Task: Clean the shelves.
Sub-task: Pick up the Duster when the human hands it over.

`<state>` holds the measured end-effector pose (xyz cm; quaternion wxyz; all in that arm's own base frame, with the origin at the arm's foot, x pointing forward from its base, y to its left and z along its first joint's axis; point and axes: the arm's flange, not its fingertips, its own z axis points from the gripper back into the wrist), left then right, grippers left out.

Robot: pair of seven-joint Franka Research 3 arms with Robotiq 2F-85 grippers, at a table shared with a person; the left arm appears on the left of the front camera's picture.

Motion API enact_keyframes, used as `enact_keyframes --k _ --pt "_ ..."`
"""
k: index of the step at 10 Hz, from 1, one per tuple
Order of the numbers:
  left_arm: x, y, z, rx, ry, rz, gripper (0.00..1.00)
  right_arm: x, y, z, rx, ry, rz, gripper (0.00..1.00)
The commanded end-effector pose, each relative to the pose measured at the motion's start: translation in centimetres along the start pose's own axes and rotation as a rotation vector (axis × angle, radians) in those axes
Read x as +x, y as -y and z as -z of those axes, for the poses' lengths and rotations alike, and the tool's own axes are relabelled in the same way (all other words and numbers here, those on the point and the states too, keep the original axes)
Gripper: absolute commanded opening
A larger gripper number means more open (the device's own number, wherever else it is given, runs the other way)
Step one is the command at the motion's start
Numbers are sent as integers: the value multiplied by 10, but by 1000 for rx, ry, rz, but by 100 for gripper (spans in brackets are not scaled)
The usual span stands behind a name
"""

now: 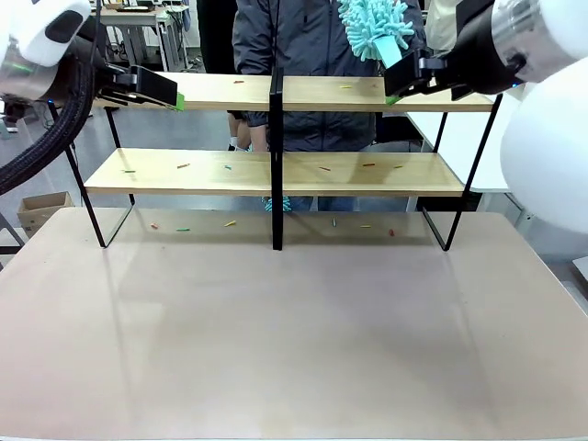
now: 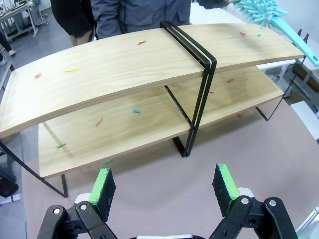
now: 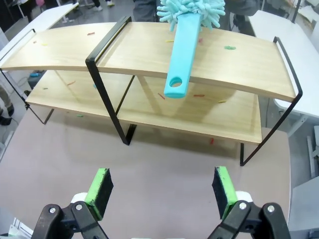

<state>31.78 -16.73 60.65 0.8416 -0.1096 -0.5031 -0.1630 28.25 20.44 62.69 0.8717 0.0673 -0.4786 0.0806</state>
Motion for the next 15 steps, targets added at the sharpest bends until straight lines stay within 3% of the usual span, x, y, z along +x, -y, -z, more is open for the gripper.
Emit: enact_keyframes --k 1,5,15 --pt "1 -1 0 2 3 1 100 -8 5 -1 -26 45 -13 100" --pt "1 -1 0 2 3 1 100 -12 9 0 -10 20 33 100" --pt "1 -1 0 2 3 1 100 -16 7 5 -18 -16 -3 100"
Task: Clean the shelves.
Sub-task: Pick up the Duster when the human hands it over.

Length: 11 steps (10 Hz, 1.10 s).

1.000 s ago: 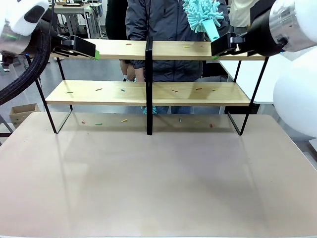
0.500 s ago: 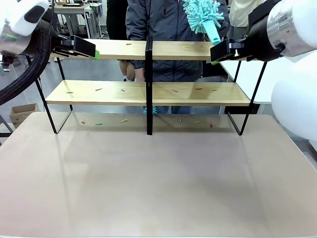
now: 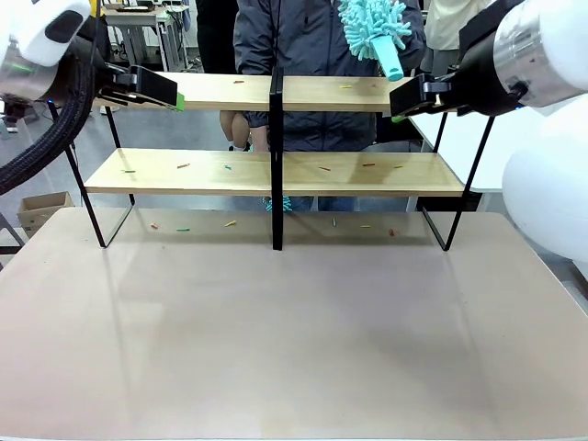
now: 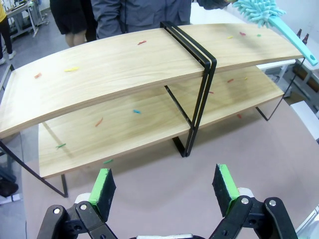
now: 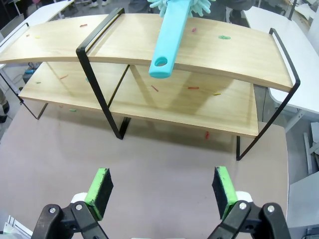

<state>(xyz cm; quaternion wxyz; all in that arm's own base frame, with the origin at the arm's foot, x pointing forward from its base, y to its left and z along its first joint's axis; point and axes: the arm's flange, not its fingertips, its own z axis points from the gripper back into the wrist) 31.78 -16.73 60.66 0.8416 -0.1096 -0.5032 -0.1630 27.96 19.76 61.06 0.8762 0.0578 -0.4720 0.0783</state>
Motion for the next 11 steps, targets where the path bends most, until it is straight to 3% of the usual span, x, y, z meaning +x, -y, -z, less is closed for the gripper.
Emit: enact_keyframes --k 1,2,3,4,5,6,7,8,9,10,11 --pt "1 -1 0 2 2 1 100 0 0 0 1 2 0 100" --pt "1 -1 0 2 2 1 100 0 0 0 0 0 0 100" --pt "1 -1 0 2 2 1 100 21 31 -3 56 -96 103 100" --pt "1 -1 0 2 2 1 100 44 65 -7 181 -272 217 100" --pt "1 -1 0 2 2 1 100 62 98 -12 244 -383 309 100" --pt "1 -1 0 2 2 1 100 74 127 -19 457 -455 329 100" --pt "1 -1 0 2 2 1 100 79 142 -17 384 -365 473 100" --pt "1 -1 0 2 2 1 100 47 104 -1 286 -297 256 100" --pt "1 -1 0 2 2 1 100 63 137 -11 384 -334 348 100" --pt "1 -1 0 2 2 1 100 74 140 13 566 -337 384 100" --pt "1 -1 0 2 2 1 100 88 150 45 658 -295 493 100"
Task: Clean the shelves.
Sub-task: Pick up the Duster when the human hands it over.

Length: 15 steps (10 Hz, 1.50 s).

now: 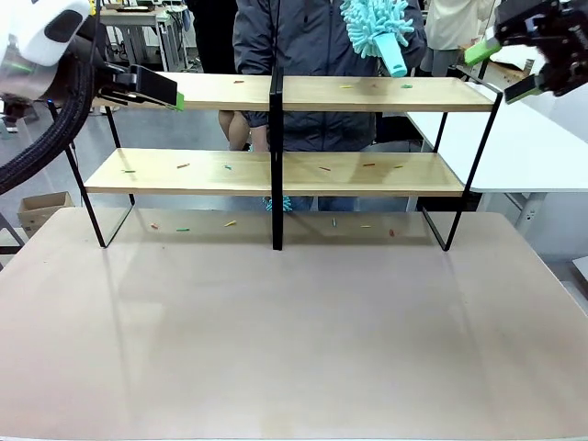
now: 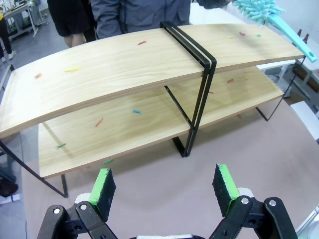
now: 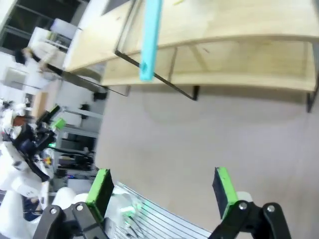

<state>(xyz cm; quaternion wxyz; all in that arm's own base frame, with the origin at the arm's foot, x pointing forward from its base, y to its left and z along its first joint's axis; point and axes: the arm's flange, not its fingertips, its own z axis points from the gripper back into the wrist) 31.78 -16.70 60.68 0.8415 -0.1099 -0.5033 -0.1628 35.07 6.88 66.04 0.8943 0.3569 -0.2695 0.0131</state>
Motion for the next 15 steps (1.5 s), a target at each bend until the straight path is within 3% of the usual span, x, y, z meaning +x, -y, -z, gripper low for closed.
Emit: enact_keyframes --k 1,4,5,7,9,11,12,13,14,15 --pt "0 0 0 2 2 1 100 52 22 34 227 17 51 100" --pt "0 0 0 2 2 1 100 103 42 108 218 61 93 100" --pt "0 0 0 2 2 1 100 108 46 120 307 78 83 100" --pt "0 0 0 2 2 1 100 112 52 135 281 102 61 100" --pt "0 0 0 2 2 1 100 112 58 137 367 137 92 100" --pt "0 0 0 2 2 1 100 111 58 136 376 165 101 100" --pt "0 0 0 2 2 1 100 112 57 136 372 175 99 44" --pt "0 0 0 2 2 1 100 112 56 137 373 176 106 44" --pt "0 0 0 2 2 1 100 112 57 139 368 174 112 0" --pt "0 0 0 2 2 1 100 111 57 141 371 174 115 38"
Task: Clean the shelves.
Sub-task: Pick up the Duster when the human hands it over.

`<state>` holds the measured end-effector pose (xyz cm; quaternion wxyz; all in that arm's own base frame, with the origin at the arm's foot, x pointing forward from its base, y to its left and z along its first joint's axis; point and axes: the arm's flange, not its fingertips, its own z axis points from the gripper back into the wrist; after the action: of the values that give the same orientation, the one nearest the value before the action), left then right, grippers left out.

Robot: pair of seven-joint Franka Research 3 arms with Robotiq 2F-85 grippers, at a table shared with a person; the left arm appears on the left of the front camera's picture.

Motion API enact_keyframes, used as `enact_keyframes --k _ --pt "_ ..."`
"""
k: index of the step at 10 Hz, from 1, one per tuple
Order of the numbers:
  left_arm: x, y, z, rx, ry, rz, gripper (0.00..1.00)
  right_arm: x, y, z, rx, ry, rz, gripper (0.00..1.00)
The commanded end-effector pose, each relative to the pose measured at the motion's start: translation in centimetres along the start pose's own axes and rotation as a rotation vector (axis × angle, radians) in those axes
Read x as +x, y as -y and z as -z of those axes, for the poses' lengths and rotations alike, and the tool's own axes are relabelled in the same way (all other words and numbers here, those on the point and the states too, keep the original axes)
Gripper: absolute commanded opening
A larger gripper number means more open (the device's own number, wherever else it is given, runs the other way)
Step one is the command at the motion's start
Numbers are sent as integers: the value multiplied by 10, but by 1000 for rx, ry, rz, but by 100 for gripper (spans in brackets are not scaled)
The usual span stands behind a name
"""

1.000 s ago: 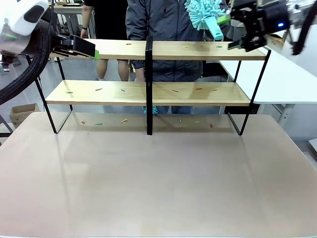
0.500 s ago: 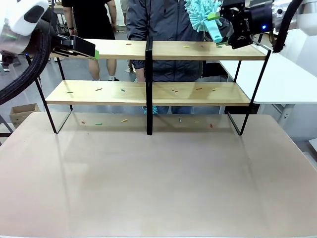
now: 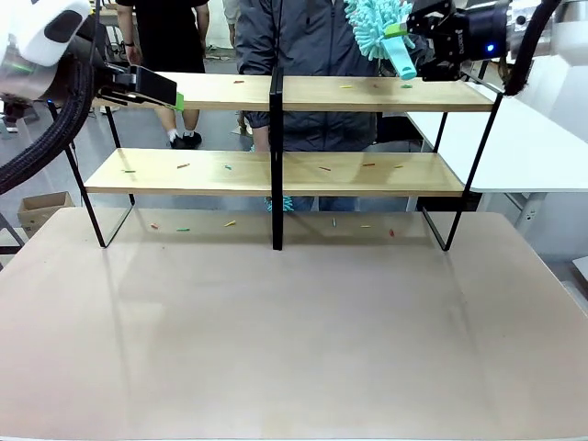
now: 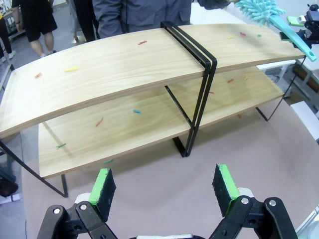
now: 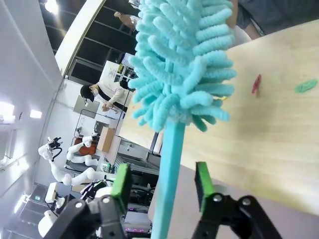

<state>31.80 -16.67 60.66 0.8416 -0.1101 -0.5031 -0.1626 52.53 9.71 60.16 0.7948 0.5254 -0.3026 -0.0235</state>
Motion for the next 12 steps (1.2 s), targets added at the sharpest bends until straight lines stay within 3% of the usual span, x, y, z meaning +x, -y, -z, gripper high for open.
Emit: enact_keyframes --k 1,7,8,10,11,12 --pt "1 0 0 2 2 2 100 -5 5 2 16 28 -20 0" --pt "1 0 0 2 2 2 100 -7 -1 -19 -21 10 -59 0" --pt "1 0 0 2 2 2 100 -7 -11 -45 -60 -6 -77 0" --pt "1 0 0 2 2 2 100 -16 -41 -144 -215 -106 -48 0" --pt "1 0 0 2 2 2 100 -23 -50 -203 -272 -109 -48 0" --pt "1 0 0 2 2 2 100 -31 -53 -262 -305 -39 -44 0"
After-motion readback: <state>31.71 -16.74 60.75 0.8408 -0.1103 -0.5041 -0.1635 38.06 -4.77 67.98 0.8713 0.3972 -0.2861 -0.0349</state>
